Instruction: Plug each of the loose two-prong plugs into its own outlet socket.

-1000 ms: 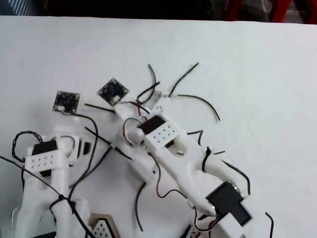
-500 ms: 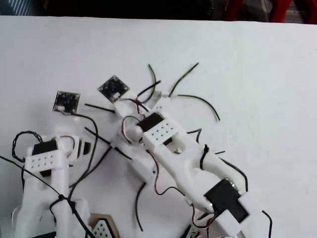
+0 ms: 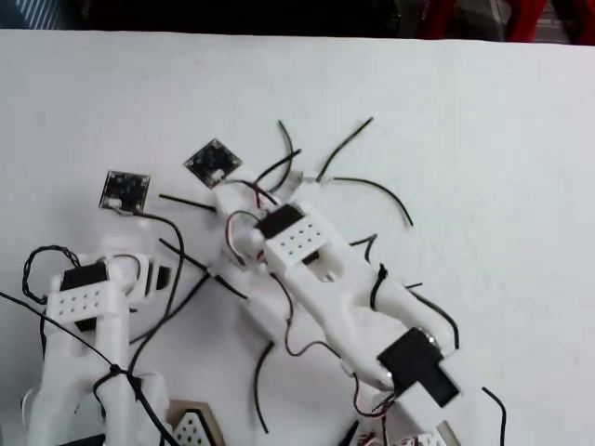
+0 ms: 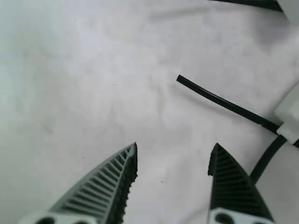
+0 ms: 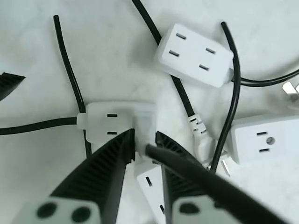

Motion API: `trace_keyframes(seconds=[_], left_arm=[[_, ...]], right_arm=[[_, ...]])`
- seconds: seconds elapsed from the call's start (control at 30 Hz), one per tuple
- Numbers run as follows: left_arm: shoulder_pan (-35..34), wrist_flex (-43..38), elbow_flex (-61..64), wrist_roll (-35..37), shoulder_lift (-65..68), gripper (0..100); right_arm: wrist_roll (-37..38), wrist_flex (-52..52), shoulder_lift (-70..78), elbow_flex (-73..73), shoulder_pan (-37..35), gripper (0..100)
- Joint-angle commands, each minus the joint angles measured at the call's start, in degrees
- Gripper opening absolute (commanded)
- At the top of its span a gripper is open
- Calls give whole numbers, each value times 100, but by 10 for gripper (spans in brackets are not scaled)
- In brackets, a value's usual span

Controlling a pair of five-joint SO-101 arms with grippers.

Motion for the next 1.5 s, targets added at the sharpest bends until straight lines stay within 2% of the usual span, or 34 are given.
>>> trace_keyframes(seconds=[0.0,0.17,0.5,0.7,0.9,1.13,1.3,1.47], left_arm=[[-48,-185,-9,70,-171,249],[-48,-229,0,70,-163,249],[-48,-229,0,70,-163,249],[-48,-229,0,70,-163,249],[-48,-229,0,70,-163,249],[-48,-229,0,70,-163,249],[-48,-229,0,70,-163,249],[-48,-229,0,70,-171,249]], right_arm=[[-62,532,207,-457,171,17],[-62,919,268,-774,242,17],[-62,936,338,-1116,215,17],[-53,1007,927,-1354,207,17],[-62,1604,1464,-2004,215,17],[-62,1613,1868,-2145,215,17],[-62,1640,1851,-2154,242,17],[-62,1833,1015,-2233,444,17]])
